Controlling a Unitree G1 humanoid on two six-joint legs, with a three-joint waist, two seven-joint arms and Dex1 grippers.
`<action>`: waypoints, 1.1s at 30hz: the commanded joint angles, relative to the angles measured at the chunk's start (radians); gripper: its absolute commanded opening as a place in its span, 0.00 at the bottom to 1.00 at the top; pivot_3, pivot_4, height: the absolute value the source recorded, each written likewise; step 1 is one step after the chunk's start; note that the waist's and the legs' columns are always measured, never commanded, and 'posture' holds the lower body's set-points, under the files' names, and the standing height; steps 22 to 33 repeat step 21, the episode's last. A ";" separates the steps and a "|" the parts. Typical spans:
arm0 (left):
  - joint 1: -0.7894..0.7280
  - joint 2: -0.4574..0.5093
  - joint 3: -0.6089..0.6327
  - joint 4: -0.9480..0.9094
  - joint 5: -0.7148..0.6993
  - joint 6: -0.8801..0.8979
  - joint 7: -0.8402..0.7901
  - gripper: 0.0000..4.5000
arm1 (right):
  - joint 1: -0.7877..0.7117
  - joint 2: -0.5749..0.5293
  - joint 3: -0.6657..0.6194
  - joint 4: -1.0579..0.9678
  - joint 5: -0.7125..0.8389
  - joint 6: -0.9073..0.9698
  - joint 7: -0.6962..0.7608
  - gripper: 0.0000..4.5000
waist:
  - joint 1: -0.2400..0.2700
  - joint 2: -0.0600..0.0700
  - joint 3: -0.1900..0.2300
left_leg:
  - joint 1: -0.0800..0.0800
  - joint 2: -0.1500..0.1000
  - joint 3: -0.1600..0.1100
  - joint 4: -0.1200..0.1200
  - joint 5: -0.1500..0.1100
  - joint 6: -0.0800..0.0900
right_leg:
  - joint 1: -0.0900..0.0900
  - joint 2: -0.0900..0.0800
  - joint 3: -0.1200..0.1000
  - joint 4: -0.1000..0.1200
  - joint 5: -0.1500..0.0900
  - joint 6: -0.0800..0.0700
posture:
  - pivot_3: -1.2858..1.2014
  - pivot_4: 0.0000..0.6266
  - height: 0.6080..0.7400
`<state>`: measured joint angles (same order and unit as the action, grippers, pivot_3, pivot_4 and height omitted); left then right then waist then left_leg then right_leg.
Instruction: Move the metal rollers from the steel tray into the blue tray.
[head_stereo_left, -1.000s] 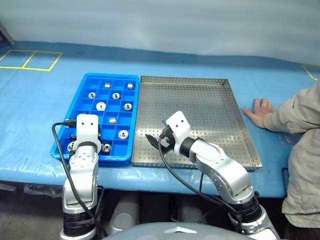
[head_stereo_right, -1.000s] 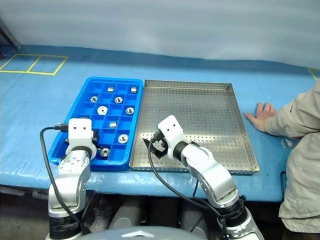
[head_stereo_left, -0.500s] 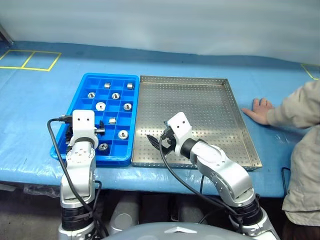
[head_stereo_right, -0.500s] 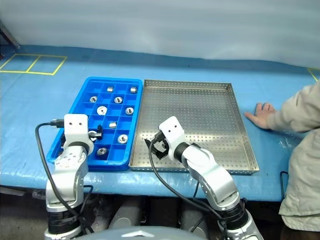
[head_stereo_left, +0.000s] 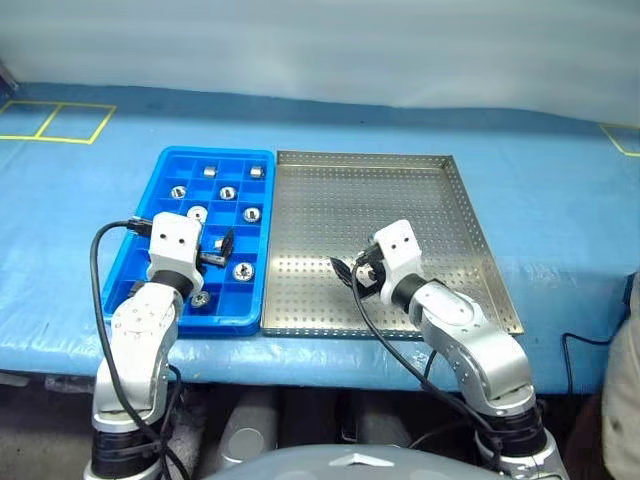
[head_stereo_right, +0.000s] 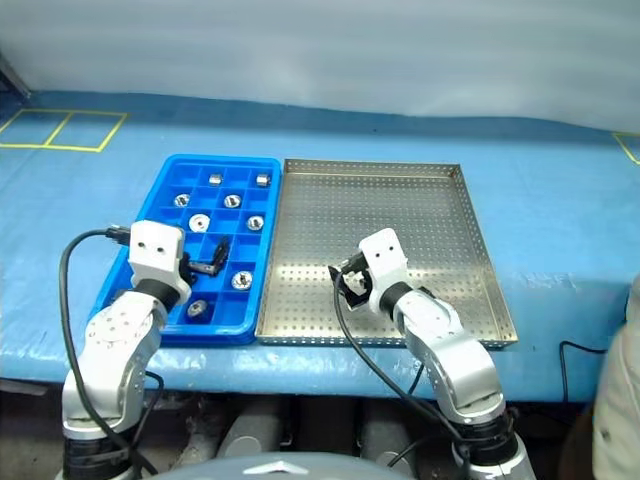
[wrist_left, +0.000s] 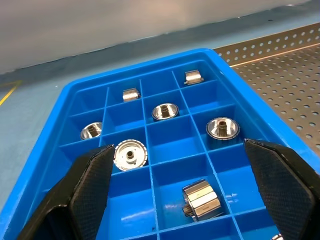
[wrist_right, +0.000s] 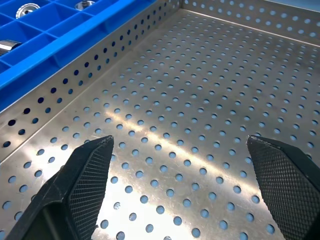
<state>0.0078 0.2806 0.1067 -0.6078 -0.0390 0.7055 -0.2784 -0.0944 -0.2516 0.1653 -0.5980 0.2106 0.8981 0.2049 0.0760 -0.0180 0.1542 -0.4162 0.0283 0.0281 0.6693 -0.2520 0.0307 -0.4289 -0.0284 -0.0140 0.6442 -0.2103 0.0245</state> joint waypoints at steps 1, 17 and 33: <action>0.005 0.020 -0.017 -0.042 -0.038 -0.024 -0.040 1.00 | 0.016 0.020 -0.041 -0.049 -0.009 -0.007 -0.039 1.00 | -0.005 0.000 0.000 | 0.000 0.000 0.000 0.000 0.000 0.000 | 0.000 0.000 0.000 0.000 0.000 0.000 | 0.57 0.24 1.00; -0.016 0.018 -0.078 -0.007 -0.044 -0.051 -0.013 1.00 | 0.040 0.058 -0.057 -0.052 -0.032 -0.009 -0.091 1.00 | -0.035 0.000 0.000 | 0.002 0.000 0.002 -0.001 0.000 0.000 | 0.000 0.001 0.001 0.000 0.000 0.001 | 0.57 0.24 1.00; -0.006 0.022 -0.069 -0.016 -0.047 -0.054 -0.007 1.00 | 0.039 0.059 -0.051 -0.049 -0.028 -0.015 -0.082 1.00 | -0.035 0.000 0.000 | 0.002 0.000 0.002 -0.001 0.000 0.000 | 0.001 0.001 0.002 0.000 0.000 0.001 | 0.57 0.24 1.00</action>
